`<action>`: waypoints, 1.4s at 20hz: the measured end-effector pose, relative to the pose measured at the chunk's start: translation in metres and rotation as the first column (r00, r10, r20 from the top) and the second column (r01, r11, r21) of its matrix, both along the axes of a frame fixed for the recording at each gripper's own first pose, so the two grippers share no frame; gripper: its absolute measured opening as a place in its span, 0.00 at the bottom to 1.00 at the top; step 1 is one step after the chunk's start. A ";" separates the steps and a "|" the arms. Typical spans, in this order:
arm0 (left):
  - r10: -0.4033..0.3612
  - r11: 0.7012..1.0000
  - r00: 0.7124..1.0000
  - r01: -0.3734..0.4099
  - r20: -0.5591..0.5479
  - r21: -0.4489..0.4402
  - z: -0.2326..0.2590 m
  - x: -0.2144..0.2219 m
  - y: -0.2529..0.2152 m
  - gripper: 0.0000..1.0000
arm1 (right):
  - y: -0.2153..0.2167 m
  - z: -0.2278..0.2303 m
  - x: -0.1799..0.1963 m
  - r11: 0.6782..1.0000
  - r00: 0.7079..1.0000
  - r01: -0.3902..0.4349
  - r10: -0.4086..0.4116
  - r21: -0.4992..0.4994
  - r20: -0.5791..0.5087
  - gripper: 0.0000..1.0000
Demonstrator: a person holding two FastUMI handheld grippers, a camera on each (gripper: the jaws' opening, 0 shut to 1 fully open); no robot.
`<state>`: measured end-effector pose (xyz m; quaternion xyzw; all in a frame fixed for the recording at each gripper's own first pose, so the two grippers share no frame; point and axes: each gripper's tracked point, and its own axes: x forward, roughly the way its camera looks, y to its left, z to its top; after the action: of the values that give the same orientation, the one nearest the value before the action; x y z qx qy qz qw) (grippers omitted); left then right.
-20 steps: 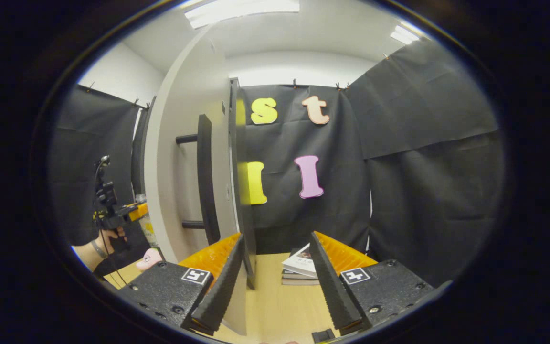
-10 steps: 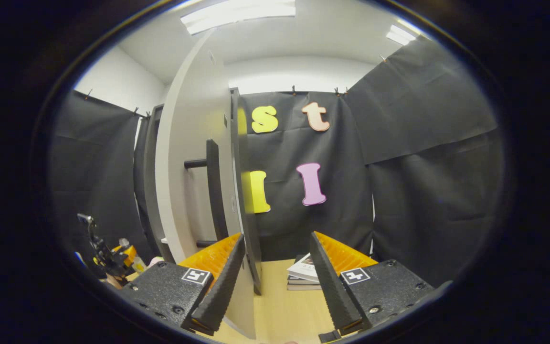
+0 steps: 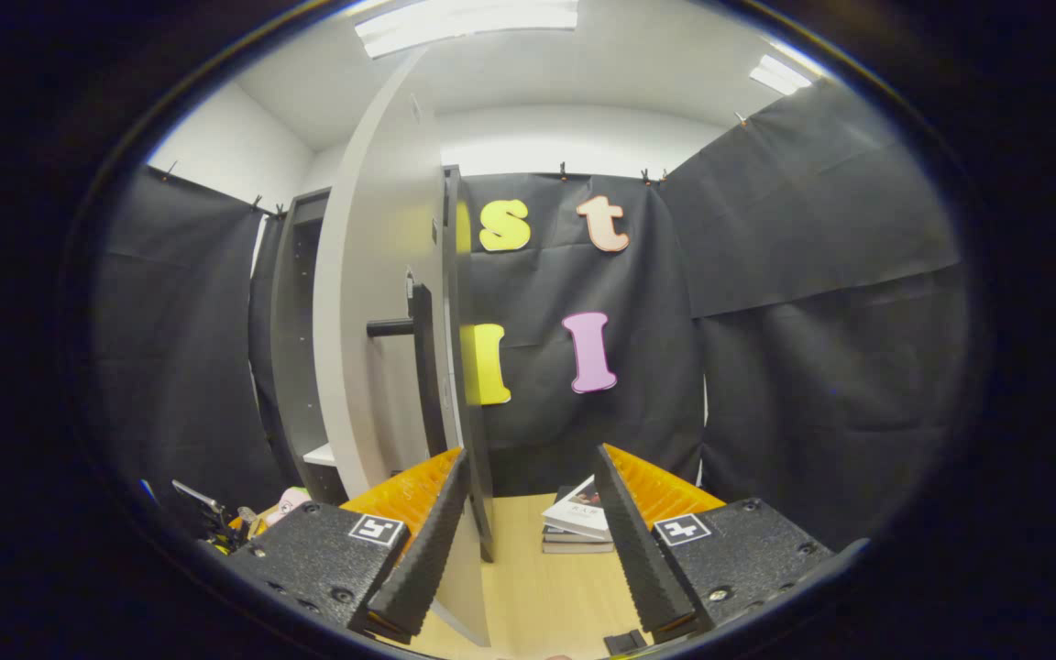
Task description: Open the cabinet door with the right hand, grasp the bottle in the cabinet with the left hand and place it on the coaster, then close the cabinet door with the right hand.
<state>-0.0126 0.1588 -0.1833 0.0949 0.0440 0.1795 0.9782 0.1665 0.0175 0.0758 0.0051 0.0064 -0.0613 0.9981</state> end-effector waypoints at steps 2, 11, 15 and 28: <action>0.035 0.999 0.999 -0.035 0.019 -0.009 -0.002 -0.007 0.009 0.40 | 0.000 0.002 -0.002 1.000 1.000 0.007 -0.007 -0.011 0.000 0.85; 0.022 0.998 1.000 -0.022 0.007 -0.059 -0.035 -0.016 0.003 0.41 | -0.002 -0.006 -0.003 0.999 0.999 0.031 -0.031 0.013 -0.027 0.84; 0.013 0.999 1.000 -0.012 0.021 -0.046 -0.034 -0.019 -0.001 0.44 | -0.002 -0.004 -0.003 1.000 0.999 0.030 -0.030 0.004 -0.026 0.85; 0.026 0.996 1.000 -0.025 0.008 -0.085 -0.018 -0.019 0.001 0.91 | -0.008 -0.006 0.004 1.000 0.999 0.023 -0.022 0.018 -0.027 0.84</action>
<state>-0.0317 0.1596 -0.2014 0.0517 0.0484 0.1904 0.9792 0.1708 0.0092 0.0703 0.0136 0.0205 -0.0724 0.9971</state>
